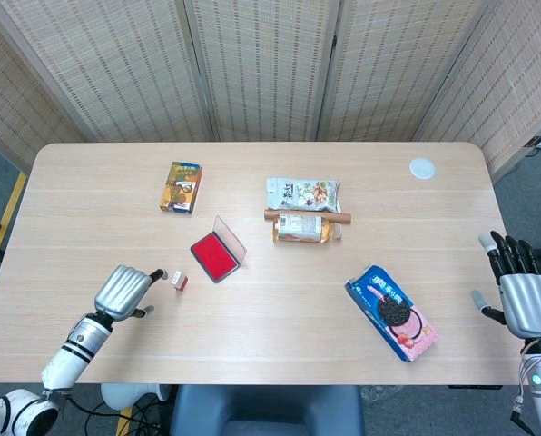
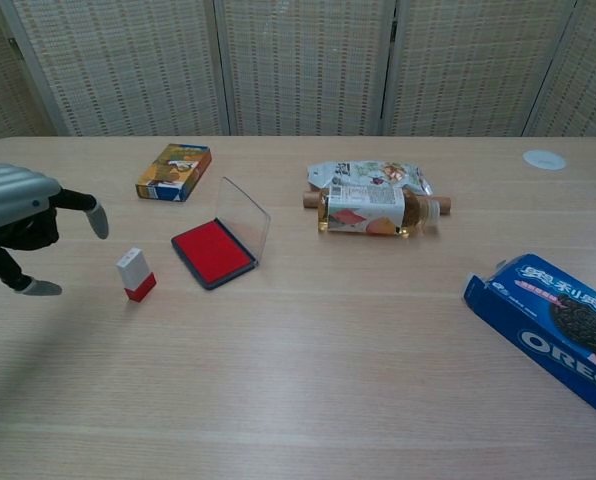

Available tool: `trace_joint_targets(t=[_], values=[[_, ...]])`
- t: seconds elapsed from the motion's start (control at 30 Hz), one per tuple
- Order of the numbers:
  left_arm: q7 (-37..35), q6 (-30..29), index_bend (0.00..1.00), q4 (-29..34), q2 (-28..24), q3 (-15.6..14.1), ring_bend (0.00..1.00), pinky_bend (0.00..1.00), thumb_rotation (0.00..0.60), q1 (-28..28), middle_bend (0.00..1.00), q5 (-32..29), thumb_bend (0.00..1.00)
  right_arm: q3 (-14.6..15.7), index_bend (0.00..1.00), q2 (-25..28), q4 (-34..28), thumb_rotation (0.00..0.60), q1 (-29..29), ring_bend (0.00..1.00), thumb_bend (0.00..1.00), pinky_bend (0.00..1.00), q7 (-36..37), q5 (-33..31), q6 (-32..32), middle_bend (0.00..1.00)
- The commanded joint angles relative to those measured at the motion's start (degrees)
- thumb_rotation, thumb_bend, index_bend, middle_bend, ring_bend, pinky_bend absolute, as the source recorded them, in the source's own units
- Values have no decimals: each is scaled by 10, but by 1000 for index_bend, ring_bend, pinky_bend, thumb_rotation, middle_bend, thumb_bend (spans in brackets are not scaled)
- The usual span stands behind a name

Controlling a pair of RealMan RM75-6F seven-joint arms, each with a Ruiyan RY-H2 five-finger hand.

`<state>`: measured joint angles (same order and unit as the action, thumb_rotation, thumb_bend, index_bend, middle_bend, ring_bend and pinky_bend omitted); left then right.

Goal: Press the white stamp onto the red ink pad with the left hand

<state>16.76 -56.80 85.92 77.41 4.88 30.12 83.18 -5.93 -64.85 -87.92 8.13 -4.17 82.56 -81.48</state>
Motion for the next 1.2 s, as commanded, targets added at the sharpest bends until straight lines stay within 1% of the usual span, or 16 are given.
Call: trace_joint_targets(t=[0.03, 0.2, 0.37, 0.5, 0.63, 0.83, 0.97, 1.2], values=[[-1, 20, 372, -7, 3, 3, 736, 719, 600, 18, 1000, -8, 204, 1, 0, 1, 0, 600, 0, 0, 303, 0, 0, 0, 1, 0], [-17, 48, 371, -20, 5, 11, 734, 718, 600, 42, 1000, -22, 216, -1, 0, 2, 1, 600, 1, 0, 304, 0, 2, -6, 4, 0], [-36, 87, 361, -40, 4, 16, 729, 717, 600, 72, 1000, -31, 240, -1, 0, 2, 4, 600, 7, 0, 303, 0, -1, -15, 23, 0], [-49, 115, 364, -53, 3, 13, 728, 717, 600, 94, 1000, -29, 270, -3, 0, 2, 4, 600, 7, 0, 303, 0, 1, -19, 21, 0], [-69, 135, 370, -73, 11, 4, 728, 717, 600, 113, 1000, -15, 291, -5, 0, 1, 3, 600, 5, 0, 303, 0, -3, -24, 19, 0], [-83, 152, 361, -103, 27, -6, 726, 717, 600, 130, 1000, -10, 292, -6, 0, 1, 1, 600, 3, 0, 304, 0, -5, -26, 15, 0], [-94, 162, 359, -109, 29, -3, 726, 717, 600, 138, 1000, -25, 292, -8, 0, 2, 3, 600, 5, 0, 303, 0, -2, -32, 19, 0], [-90, 171, 360, -114, 31, 1, 726, 717, 600, 150, 1000, -45, 292, -11, 0, 7, 6, 600, 7, 0, 303, 0, 9, -35, 26, 0]])
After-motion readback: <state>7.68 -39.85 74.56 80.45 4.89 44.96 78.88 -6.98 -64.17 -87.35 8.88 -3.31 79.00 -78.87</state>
